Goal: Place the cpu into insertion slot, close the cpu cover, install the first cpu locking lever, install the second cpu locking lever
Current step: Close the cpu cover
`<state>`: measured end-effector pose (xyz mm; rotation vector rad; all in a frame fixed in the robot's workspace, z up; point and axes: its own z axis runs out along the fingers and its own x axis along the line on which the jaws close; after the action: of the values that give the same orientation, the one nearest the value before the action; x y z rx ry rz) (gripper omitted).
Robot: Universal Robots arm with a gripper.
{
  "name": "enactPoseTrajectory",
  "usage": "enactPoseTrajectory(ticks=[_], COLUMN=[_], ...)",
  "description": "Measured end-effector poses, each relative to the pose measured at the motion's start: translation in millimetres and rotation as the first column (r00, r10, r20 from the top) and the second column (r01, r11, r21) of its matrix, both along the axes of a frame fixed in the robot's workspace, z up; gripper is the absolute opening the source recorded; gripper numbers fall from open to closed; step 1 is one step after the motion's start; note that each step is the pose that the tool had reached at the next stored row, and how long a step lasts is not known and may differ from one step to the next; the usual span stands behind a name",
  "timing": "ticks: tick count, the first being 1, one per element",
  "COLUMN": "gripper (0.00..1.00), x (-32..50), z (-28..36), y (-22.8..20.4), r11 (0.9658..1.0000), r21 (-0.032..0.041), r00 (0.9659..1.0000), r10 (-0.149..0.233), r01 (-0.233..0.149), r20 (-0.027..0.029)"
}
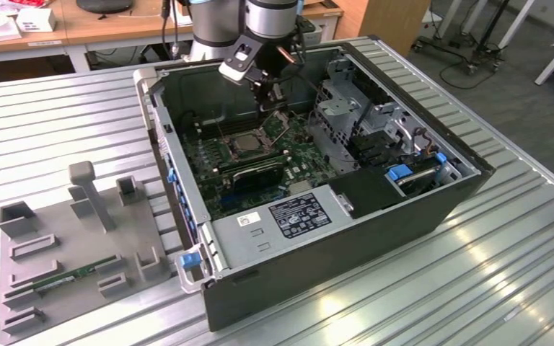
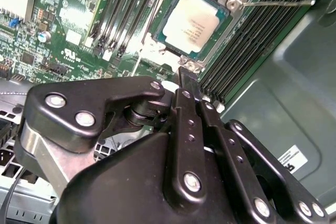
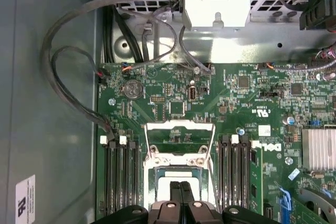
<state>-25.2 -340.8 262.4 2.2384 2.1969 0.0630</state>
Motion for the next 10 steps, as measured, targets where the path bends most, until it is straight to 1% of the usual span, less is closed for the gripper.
enactPoseTrajectory(ticks=[10], gripper=[0.11], x=[17.1], z=[0.0], y=[0.0], r11=[1.0], r21=[0.0], r00=[1.0], r10=[0.0], r01=[0.0], r20=[0.0])
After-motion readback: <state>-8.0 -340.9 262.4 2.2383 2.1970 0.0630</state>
